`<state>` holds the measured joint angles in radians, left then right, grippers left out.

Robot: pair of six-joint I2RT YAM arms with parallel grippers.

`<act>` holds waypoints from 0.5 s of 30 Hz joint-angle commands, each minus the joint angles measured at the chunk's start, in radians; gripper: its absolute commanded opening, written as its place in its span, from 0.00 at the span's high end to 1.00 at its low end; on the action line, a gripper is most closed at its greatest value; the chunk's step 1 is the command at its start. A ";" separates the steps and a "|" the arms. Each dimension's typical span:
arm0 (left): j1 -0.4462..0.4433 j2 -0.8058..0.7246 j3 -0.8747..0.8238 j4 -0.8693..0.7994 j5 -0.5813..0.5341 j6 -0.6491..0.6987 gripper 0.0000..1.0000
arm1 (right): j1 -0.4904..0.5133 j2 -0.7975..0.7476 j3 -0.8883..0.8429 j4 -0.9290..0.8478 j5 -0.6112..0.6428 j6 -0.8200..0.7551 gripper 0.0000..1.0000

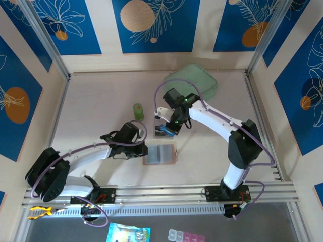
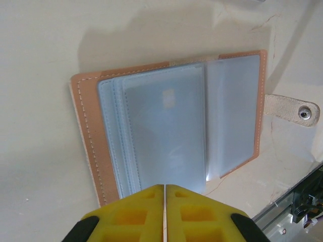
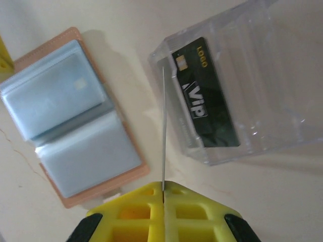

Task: Take the credit cards out of the card holder

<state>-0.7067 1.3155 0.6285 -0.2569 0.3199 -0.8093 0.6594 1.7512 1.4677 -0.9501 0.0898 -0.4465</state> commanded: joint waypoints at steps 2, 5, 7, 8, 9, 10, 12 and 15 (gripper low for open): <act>0.010 -0.044 -0.010 -0.052 -0.031 0.015 0.91 | -0.035 0.080 0.131 -0.117 -0.033 -0.168 1.00; 0.011 -0.078 -0.022 -0.056 -0.051 0.008 0.87 | -0.057 0.126 0.216 -0.139 -0.039 -0.197 1.00; 0.012 -0.097 -0.031 -0.056 -0.065 0.004 0.86 | -0.068 0.156 0.265 -0.158 -0.048 -0.214 1.00; 0.011 -0.103 -0.034 -0.057 -0.070 0.005 0.86 | -0.072 0.173 0.289 -0.170 -0.050 -0.225 1.00; 0.011 -0.108 -0.036 -0.057 -0.074 0.002 0.86 | -0.074 0.188 0.312 -0.179 -0.050 -0.233 1.00; 0.010 -0.110 -0.038 -0.056 -0.076 0.001 0.86 | -0.076 0.201 0.330 -0.187 -0.051 -0.244 1.00; 0.011 -0.109 -0.041 -0.052 -0.077 0.000 0.86 | -0.081 0.233 0.369 -0.202 -0.051 -0.260 1.00; 0.012 -0.102 -0.038 -0.048 -0.077 0.002 0.85 | -0.084 0.273 0.410 -0.232 -0.066 -0.277 1.00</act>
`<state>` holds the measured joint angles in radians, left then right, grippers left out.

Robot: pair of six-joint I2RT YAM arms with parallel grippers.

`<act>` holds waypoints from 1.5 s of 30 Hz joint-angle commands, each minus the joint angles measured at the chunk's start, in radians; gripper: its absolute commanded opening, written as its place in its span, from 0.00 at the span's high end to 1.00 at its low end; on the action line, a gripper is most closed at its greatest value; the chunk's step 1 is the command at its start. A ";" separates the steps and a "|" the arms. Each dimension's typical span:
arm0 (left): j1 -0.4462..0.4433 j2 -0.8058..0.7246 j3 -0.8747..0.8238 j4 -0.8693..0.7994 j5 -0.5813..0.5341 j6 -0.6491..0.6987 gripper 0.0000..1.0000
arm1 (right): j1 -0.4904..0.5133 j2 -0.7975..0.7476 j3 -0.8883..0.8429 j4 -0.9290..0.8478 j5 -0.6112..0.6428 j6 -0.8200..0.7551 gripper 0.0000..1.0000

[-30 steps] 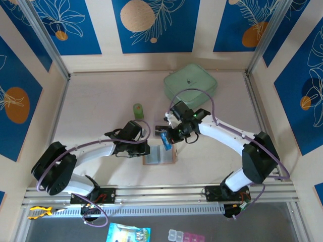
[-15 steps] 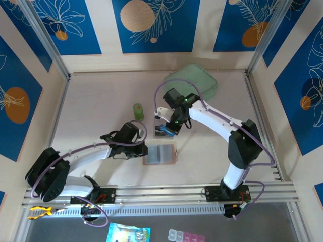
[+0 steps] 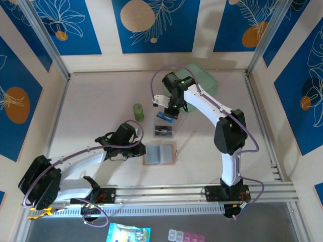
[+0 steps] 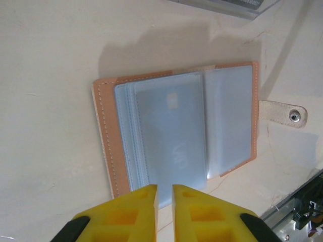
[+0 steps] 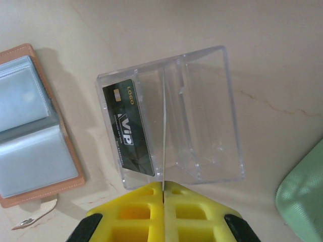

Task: Take the credit cards out of the card holder

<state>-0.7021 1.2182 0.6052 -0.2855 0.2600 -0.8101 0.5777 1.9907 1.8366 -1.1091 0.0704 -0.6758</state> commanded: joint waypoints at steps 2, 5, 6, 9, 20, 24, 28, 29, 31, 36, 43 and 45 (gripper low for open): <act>0.006 -0.002 -0.012 -0.019 -0.018 0.004 0.85 | -0.002 0.052 0.052 -0.082 -0.054 -0.060 1.00; 0.008 0.001 -0.011 -0.020 -0.019 0.009 0.85 | -0.003 0.072 0.057 -0.093 -0.056 -0.072 1.00; 0.008 0.003 -0.011 -0.019 -0.019 0.010 0.85 | -0.002 0.080 0.059 -0.100 -0.057 -0.077 1.00; 0.012 0.008 -0.010 -0.019 -0.015 0.015 0.85 | -0.004 0.097 0.058 -0.112 -0.052 -0.085 1.00; 0.023 0.017 -0.013 -0.011 -0.001 0.013 0.85 | 0.001 0.158 0.055 -0.106 -0.072 -0.094 1.00; 0.028 0.012 -0.018 -0.015 0.003 0.015 0.85 | -0.001 0.155 0.081 -0.120 -0.066 -0.090 1.00; 0.036 0.007 -0.017 -0.018 0.003 0.020 0.85 | -0.009 0.126 0.119 -0.132 -0.079 -0.086 1.00; 0.036 0.008 -0.016 -0.018 0.005 0.020 0.85 | -0.010 0.117 0.127 -0.133 -0.085 -0.088 1.00; 0.038 0.008 -0.013 -0.020 0.007 0.022 0.85 | -0.013 0.107 0.142 -0.135 -0.091 -0.090 1.00; 0.041 0.009 -0.006 -0.026 0.008 0.027 0.85 | -0.019 0.114 0.161 -0.136 -0.097 -0.097 1.00; 0.043 0.010 -0.007 -0.029 0.010 0.028 0.85 | -0.019 0.171 0.163 -0.150 -0.087 -0.107 1.00; 0.045 0.013 -0.006 -0.027 0.013 0.029 0.85 | -0.018 0.180 0.156 -0.148 -0.113 -0.110 1.00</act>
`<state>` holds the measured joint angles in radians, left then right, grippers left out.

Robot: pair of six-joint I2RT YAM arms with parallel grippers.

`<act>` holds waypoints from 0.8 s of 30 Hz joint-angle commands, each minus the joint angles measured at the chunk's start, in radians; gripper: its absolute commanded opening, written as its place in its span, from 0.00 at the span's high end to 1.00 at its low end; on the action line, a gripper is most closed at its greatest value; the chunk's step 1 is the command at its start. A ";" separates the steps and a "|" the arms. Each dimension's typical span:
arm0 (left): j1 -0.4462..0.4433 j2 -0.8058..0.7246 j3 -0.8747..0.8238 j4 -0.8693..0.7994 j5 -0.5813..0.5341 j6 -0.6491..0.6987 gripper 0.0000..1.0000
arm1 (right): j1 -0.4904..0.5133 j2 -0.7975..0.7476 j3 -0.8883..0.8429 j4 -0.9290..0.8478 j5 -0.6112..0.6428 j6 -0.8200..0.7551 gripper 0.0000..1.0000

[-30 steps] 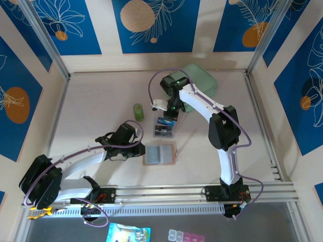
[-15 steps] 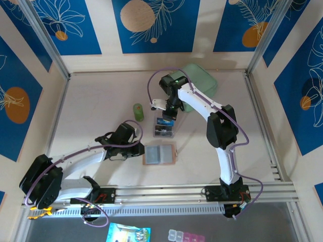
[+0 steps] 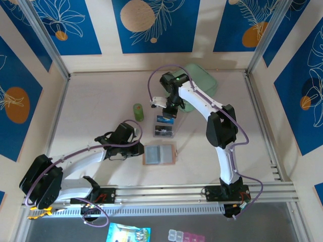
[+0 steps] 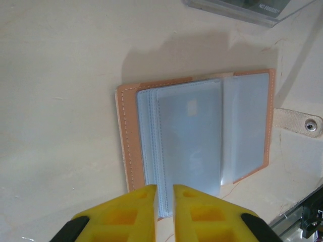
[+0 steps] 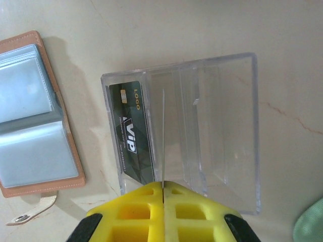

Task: Take the credit cards out of the card holder

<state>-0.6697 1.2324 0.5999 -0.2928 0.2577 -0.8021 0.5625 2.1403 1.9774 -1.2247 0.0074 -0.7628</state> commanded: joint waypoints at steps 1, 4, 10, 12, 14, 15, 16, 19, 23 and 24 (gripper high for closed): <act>0.013 0.001 -0.001 -0.021 0.016 0.023 0.85 | -0.003 0.033 0.012 -0.028 -0.059 -0.024 1.00; 0.013 0.005 0.001 -0.023 0.017 0.025 0.85 | 0.002 0.049 0.011 -0.027 -0.075 -0.032 1.00; 0.014 0.000 0.000 -0.026 0.018 0.024 0.85 | 0.004 0.091 0.017 -0.058 -0.128 -0.041 1.00; 0.015 -0.003 -0.001 -0.029 0.017 0.026 0.85 | 0.005 0.105 0.015 -0.056 -0.134 -0.039 1.00; 0.017 -0.006 -0.003 -0.029 0.016 0.026 0.85 | 0.004 0.119 0.014 -0.057 -0.143 -0.037 0.99; 0.017 -0.007 -0.004 -0.029 0.015 0.026 0.85 | 0.004 0.125 0.014 -0.058 -0.143 -0.035 0.98; 0.018 -0.008 -0.005 -0.029 0.015 0.026 0.85 | 0.004 0.130 0.015 -0.058 -0.143 -0.031 0.96; 0.019 -0.010 -0.009 -0.027 0.017 0.023 0.85 | -0.003 0.135 0.025 -0.059 -0.145 -0.007 0.87; 0.020 -0.011 -0.012 -0.027 0.015 0.026 0.85 | -0.016 0.096 0.035 -0.056 -0.143 0.028 0.79; 0.021 -0.010 -0.013 -0.025 0.015 0.024 0.85 | -0.018 0.081 0.033 -0.049 -0.134 0.038 0.78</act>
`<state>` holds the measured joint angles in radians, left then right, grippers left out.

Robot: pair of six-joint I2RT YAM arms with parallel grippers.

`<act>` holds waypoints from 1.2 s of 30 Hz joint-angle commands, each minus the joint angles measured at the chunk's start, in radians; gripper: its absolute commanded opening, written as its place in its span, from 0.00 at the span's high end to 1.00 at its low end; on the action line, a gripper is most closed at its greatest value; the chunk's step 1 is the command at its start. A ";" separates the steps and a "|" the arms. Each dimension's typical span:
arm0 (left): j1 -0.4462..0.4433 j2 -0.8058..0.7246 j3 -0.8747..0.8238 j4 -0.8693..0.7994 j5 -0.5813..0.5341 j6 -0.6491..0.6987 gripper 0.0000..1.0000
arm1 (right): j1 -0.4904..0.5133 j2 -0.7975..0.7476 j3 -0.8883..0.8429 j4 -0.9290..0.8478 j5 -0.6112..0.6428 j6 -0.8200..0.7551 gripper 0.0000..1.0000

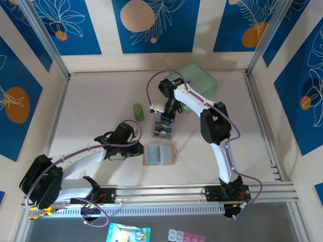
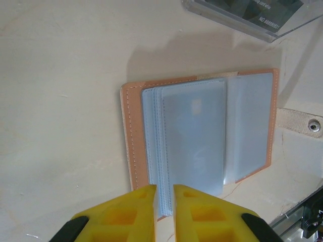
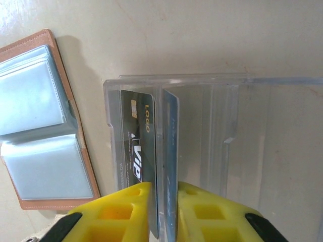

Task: Take the credit cards out of the card holder

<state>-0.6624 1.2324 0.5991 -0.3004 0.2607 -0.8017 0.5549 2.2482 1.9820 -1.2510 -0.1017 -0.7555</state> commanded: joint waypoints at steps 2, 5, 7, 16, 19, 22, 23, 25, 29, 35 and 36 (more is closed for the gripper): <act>0.014 -0.008 -0.013 -0.014 0.013 0.025 0.85 | -0.012 -0.074 0.003 0.006 -0.012 0.056 0.77; 0.015 0.000 -0.014 -0.007 0.014 0.026 0.85 | -0.011 -0.156 -0.056 0.065 -0.011 0.107 0.75; 0.018 0.005 -0.015 0.000 0.018 0.025 0.85 | -0.009 -0.213 -0.110 0.115 -0.011 0.150 0.74; 0.017 0.046 -0.011 0.033 0.037 0.026 0.85 | 0.029 -0.444 -0.412 0.388 -0.034 0.453 0.75; 0.017 0.070 -0.002 0.044 0.044 0.031 0.85 | 0.035 -0.487 -0.482 0.459 -0.015 0.610 0.79; 0.018 0.095 0.008 0.053 0.049 0.035 0.85 | 0.046 -0.537 -0.578 0.546 -0.019 0.771 0.83; 0.017 0.105 0.010 0.056 0.051 0.036 0.85 | 0.053 -0.558 -0.620 0.584 -0.022 0.828 0.83; 0.017 0.121 0.013 0.058 0.051 0.039 0.85 | 0.062 -0.595 -0.693 0.650 -0.040 0.924 0.85; 0.018 0.139 0.014 0.060 0.050 0.042 0.87 | 0.082 -0.649 -0.805 0.731 -0.032 1.112 0.90; 0.017 0.153 0.000 0.074 0.065 0.038 0.92 | 0.124 -0.650 -0.855 0.696 -0.042 1.319 0.92; 0.018 0.153 -0.005 0.076 0.068 0.036 0.92 | 0.138 -0.652 -0.872 0.703 -0.048 1.336 0.91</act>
<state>-0.6563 1.3785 0.5972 -0.2398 0.3019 -0.7761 0.6659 1.6135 1.1408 -0.5621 -0.1123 0.4366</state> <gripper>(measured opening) 0.078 0.086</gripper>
